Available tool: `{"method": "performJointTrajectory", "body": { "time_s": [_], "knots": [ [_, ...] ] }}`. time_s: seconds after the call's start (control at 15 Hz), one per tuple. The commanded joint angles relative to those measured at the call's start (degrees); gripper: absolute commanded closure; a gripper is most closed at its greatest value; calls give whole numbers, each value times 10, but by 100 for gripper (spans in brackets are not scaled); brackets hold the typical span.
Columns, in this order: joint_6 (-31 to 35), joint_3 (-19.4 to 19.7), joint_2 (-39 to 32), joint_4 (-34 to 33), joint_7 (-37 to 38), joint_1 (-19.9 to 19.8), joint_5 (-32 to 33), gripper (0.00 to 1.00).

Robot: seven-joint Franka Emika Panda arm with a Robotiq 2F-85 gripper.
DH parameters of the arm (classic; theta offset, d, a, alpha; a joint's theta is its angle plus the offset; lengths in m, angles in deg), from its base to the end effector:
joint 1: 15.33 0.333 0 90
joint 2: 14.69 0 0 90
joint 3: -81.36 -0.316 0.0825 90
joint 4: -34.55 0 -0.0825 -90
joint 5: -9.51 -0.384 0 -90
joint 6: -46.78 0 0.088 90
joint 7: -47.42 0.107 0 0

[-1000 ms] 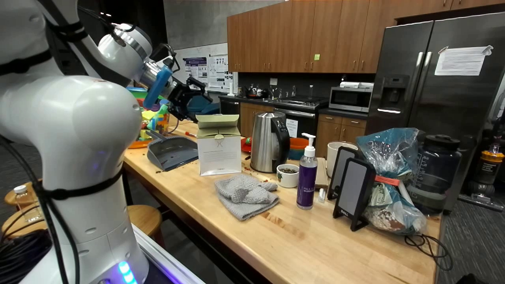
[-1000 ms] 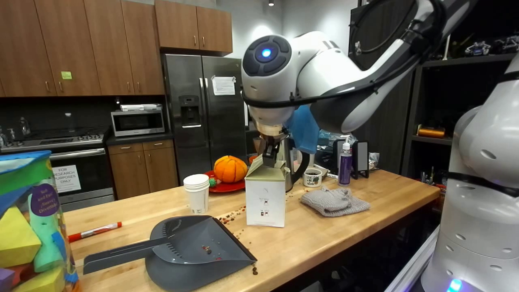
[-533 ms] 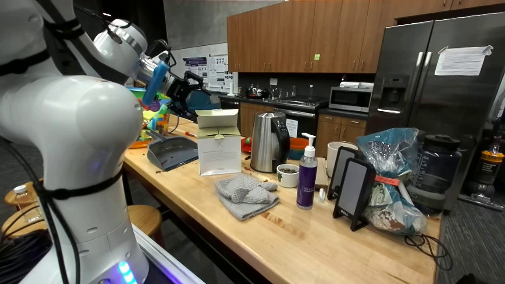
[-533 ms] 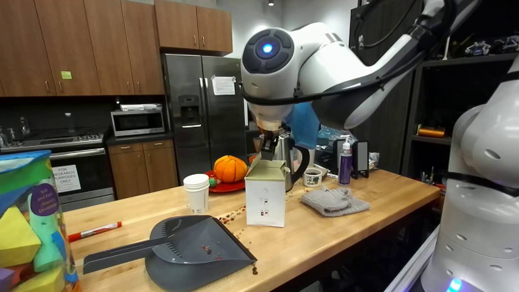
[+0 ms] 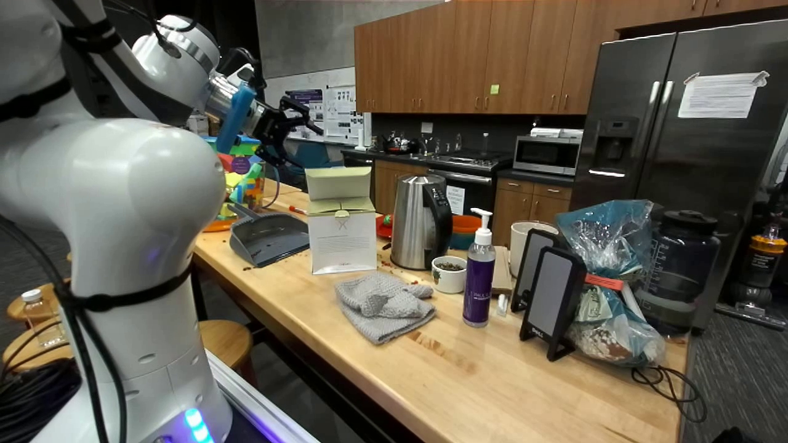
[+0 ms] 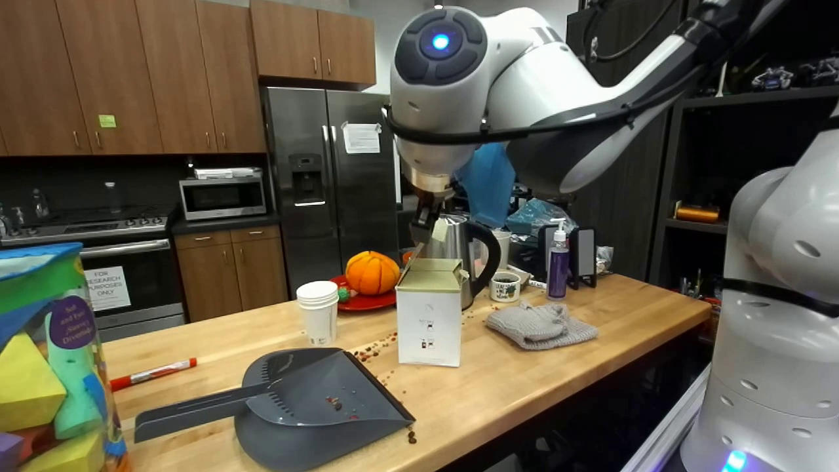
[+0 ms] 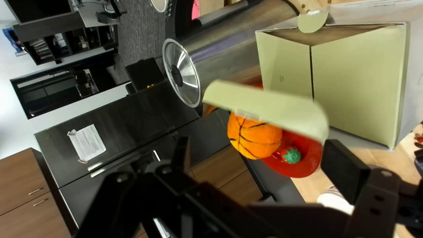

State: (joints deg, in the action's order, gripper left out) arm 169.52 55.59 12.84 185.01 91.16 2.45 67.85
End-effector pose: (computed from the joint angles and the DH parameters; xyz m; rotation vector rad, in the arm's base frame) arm 0.3129 0.2439 0.4108 2.1158 0.6322 0.7492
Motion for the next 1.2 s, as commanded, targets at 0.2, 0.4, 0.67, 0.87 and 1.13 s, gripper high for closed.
{"method": "performJointTrajectory", "body": {
  "time_s": [0.2,0.4,0.67,0.87,1.13],
  "knots": [
    [77,52,50,10,-7,19,-2,0],
    [119,84,66,22,-40,21,-43,0],
    [158,109,72,47,-109,12,-116,0],
    [172,118,75,63,-182,11,-188,0],
    [168,118,77,73,-284,15,-291,0]
  ]
}}
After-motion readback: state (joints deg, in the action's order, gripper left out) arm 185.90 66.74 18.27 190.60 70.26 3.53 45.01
